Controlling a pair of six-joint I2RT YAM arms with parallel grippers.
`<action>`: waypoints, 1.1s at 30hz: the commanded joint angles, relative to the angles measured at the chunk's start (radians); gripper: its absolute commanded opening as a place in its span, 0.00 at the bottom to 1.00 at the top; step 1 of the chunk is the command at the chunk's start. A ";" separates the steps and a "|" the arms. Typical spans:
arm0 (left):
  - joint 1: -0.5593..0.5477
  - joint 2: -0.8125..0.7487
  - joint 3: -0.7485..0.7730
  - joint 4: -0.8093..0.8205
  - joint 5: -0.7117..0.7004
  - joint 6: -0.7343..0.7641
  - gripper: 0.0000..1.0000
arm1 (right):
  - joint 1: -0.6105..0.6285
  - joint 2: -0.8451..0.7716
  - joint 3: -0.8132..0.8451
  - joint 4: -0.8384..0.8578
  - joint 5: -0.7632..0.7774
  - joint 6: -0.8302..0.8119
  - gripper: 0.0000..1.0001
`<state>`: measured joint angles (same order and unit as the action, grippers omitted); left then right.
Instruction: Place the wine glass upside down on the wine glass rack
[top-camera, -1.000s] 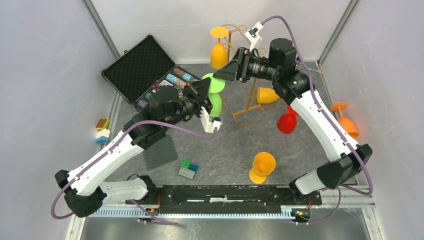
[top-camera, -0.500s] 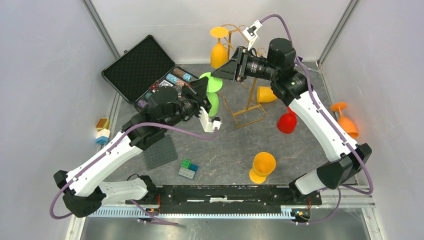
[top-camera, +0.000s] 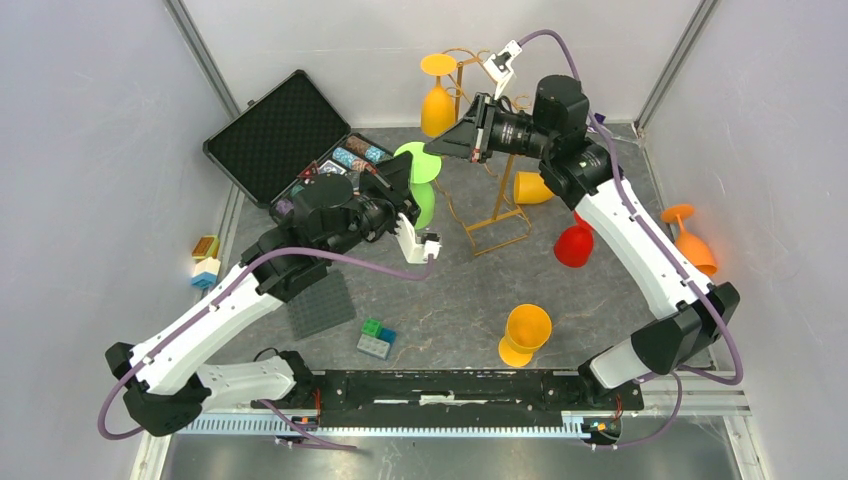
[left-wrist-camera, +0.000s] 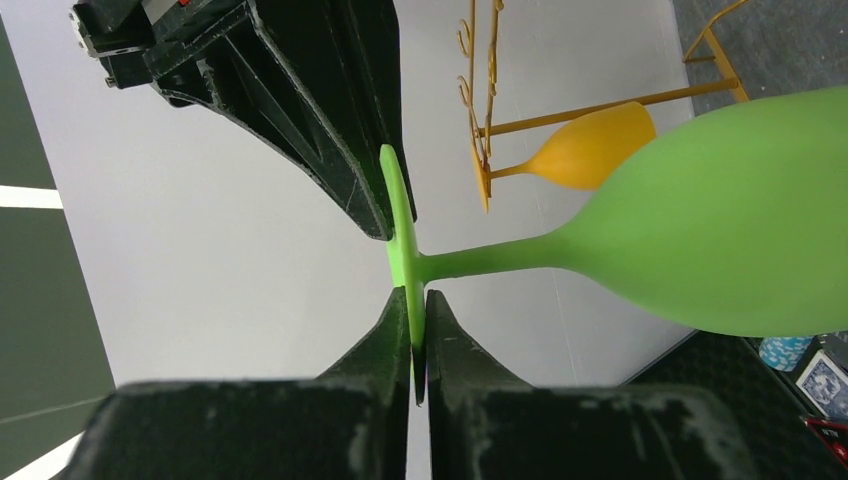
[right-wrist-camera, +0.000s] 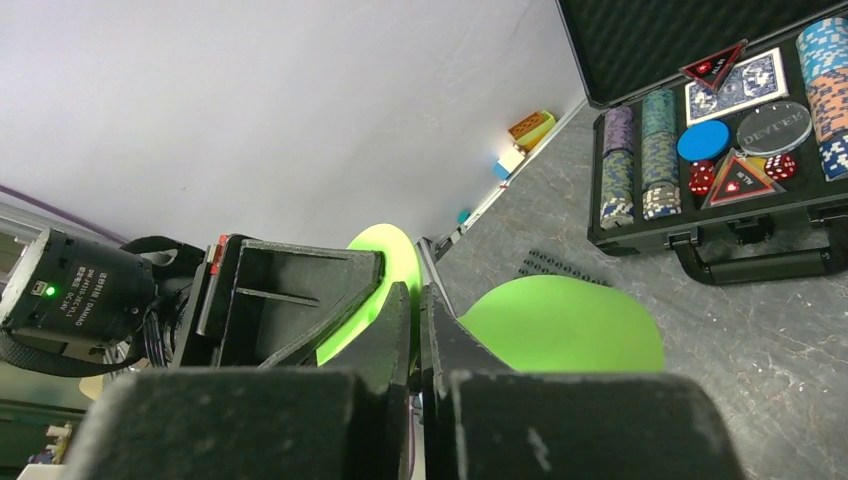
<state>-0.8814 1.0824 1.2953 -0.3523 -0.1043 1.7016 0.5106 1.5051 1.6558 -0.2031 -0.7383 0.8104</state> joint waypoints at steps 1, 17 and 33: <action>-0.001 -0.005 0.019 0.024 -0.018 0.023 0.07 | 0.016 -0.003 0.002 0.057 -0.065 -0.001 0.00; 0.001 -0.097 0.003 0.044 0.058 -1.124 1.00 | 0.005 -0.020 0.061 -0.080 0.051 -0.154 0.00; 0.408 -0.048 0.042 -0.002 0.492 -2.380 0.82 | -0.003 -0.011 0.063 -0.150 0.062 -0.229 0.00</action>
<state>-0.6361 1.0172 1.3548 -0.4763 0.0799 -0.1986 0.5083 1.5066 1.6737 -0.3672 -0.6785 0.6136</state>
